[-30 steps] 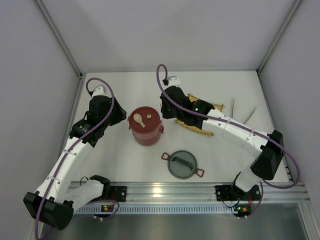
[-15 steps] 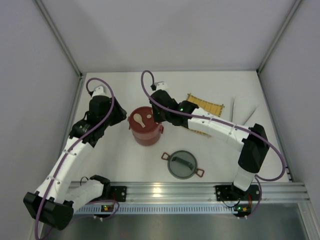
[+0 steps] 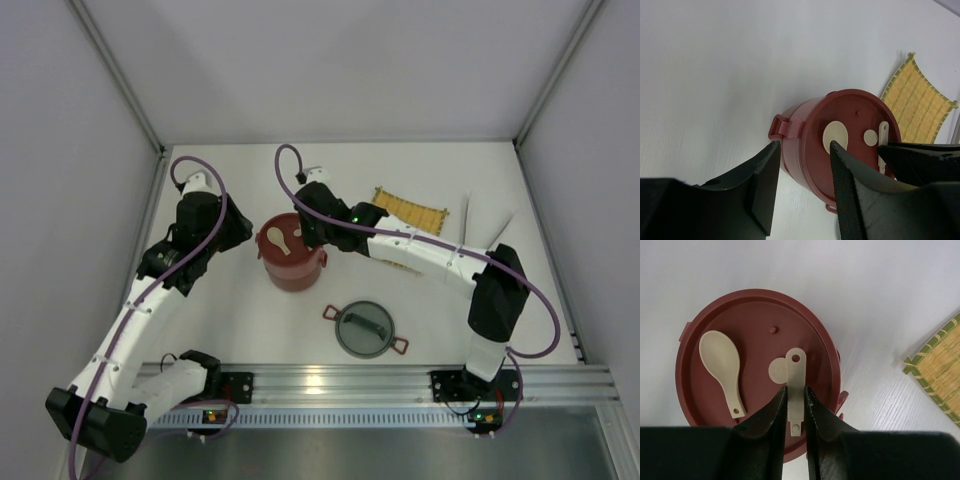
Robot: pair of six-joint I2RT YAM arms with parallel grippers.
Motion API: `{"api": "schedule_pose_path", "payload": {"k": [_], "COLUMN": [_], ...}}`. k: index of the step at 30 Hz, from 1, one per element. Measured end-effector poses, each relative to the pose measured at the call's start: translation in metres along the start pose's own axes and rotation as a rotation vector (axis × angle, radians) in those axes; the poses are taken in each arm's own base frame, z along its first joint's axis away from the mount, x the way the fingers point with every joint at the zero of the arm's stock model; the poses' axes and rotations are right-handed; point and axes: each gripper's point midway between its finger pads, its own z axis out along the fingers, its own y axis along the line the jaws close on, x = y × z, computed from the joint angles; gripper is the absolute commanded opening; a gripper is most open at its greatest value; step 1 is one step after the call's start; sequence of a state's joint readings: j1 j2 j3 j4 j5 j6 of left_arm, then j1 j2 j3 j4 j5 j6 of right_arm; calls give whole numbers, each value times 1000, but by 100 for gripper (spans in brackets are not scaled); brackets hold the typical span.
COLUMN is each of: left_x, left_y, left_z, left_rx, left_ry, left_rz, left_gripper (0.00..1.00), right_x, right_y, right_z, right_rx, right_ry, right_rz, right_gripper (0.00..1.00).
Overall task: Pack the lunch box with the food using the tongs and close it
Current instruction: Place the utensils in the packing box, then pick up the box lid from the center of the board.
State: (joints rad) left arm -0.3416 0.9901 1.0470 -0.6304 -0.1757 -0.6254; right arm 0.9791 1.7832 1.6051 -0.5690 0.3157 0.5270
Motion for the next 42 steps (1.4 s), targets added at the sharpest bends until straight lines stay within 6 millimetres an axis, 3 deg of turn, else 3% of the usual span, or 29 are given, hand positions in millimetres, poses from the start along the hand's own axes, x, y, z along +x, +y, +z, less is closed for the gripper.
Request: {"api": "schedule_pose_path", "payload": {"k": [9,20,25,28,32,36,42], "left_x": [0,0,0,0,0,-1,4], "left_y": [0,0,0,0,0,-2,-7], "left_z": [0,0,0,0,-1,-5,-8], "left_rx": [0,0,0,-1,1,14,48], "left_ry": [0,0,0,0,-2,-5,21], "left_rz": [0,0,0,0,0,-1,2], "left_gripper": [49,49,50,50,50,50,49], "right_x": [-1,-14,-35,-45,-27,8,63], "right_y": [-1,-1,-2,-10,-40,-72,-110], "right_z": [0,-8,-28,-54,-96,-127,-142], "right_rx": [3,9,5,-1,14,27,62], "right_ry": [-3,-38,-93,-149,-183,-201,-165], "right_rz": [-1,0,6,28,54,95,143], "right_gripper": [30,35,36,37,37,38,38]}}
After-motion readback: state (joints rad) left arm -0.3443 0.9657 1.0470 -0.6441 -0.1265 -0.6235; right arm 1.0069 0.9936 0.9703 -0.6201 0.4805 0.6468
